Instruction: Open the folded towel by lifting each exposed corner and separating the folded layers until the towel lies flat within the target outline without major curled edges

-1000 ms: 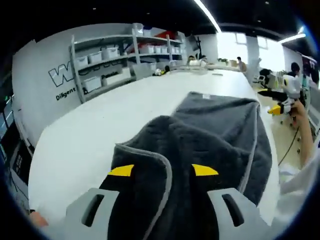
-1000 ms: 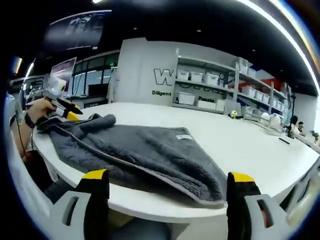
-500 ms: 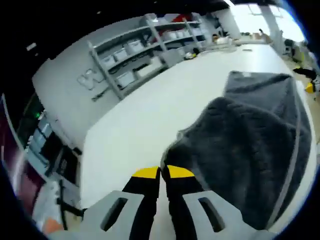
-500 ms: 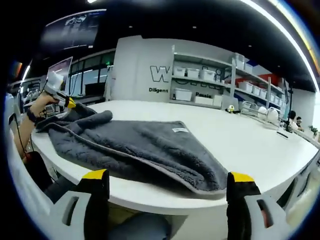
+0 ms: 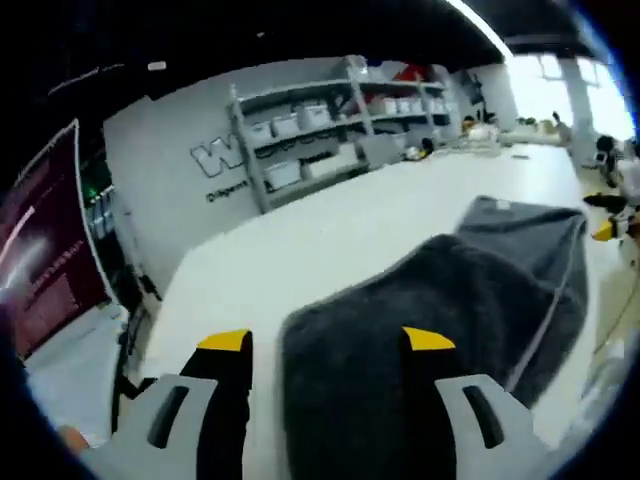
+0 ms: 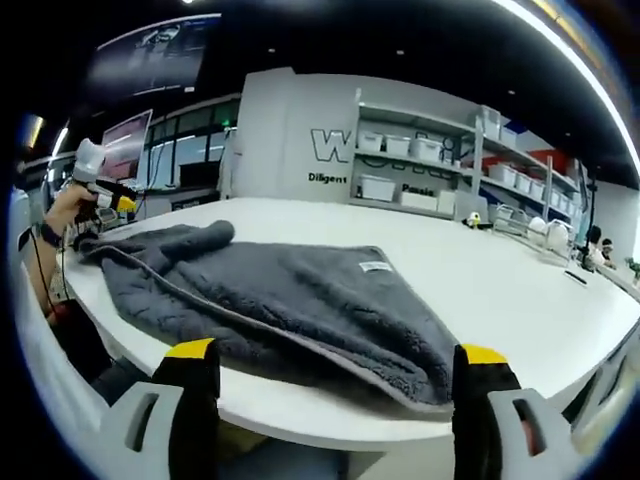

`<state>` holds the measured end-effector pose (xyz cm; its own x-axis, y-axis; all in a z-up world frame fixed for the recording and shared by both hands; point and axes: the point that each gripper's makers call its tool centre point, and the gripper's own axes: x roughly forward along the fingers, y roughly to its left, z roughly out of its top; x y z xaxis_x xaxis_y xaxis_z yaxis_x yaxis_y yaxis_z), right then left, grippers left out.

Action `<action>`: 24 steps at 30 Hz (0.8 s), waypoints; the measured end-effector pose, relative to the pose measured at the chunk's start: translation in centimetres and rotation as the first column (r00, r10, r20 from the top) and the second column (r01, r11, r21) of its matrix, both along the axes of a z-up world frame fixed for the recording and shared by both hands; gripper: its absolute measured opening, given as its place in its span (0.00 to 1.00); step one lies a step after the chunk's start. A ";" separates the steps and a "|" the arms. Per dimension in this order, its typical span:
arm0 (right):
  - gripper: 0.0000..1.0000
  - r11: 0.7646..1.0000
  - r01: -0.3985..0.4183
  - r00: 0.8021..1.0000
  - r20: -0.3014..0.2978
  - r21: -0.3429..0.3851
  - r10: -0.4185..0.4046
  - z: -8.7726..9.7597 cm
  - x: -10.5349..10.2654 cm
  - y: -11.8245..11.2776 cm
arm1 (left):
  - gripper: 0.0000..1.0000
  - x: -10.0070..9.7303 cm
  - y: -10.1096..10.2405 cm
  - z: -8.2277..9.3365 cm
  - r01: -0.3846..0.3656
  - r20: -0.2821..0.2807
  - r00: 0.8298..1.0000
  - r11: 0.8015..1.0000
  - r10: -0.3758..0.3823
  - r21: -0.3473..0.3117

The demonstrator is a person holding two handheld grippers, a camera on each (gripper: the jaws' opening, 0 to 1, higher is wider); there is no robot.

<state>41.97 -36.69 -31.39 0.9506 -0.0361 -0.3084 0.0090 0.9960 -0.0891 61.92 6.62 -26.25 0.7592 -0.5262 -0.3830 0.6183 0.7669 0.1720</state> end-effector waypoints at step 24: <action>0.88 0.879 -0.475 0.856 -0.208 0.046 0.473 0.2 17.1 4.9 | 0.90 -6.6 -0.4 -4.9 0.144 -0.217 0.955 0.956 -0.202 -0.257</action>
<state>59.04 -31.75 -31.18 0.7679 0.3996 -0.5006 -0.4832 0.8745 -0.0431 55.33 6.22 -31.19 0.5499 -0.7386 -0.3899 0.7456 0.6445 -0.1694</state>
